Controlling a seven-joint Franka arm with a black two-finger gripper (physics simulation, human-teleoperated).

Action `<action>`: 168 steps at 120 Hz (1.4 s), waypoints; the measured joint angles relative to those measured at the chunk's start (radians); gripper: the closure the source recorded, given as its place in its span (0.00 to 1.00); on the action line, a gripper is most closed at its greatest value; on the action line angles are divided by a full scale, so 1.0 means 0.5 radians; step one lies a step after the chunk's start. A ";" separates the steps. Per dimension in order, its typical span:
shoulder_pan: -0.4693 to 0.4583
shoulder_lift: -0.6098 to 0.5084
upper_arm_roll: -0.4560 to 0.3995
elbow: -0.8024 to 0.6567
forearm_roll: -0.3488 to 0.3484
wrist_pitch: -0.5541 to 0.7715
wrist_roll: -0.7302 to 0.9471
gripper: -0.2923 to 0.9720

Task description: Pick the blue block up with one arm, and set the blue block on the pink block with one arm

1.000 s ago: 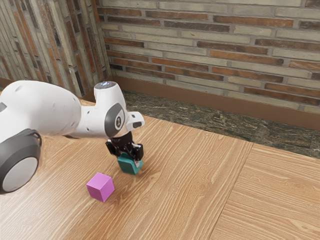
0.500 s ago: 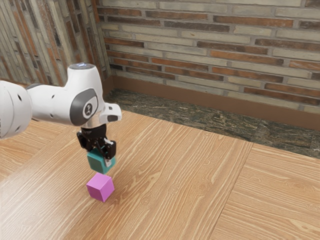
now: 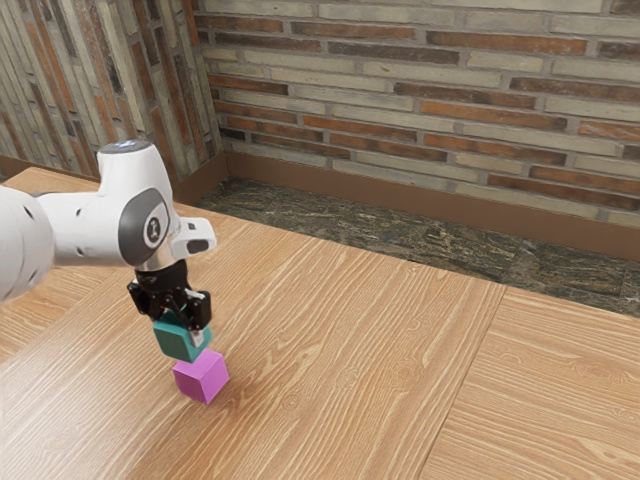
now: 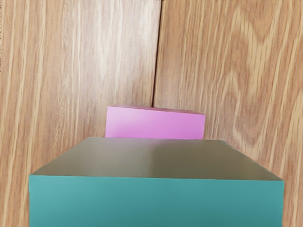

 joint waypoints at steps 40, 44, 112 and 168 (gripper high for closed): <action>-0.006 -0.112 -0.001 -0.101 -0.012 0.112 0.076 0.47; -0.013 -0.115 -0.004 -0.104 -0.012 0.122 0.082 0.47; 0.240 -0.239 -0.242 0.009 0.108 0.218 0.138 0.47; 0.139 -0.193 -0.208 -0.076 0.049 0.235 0.034 0.47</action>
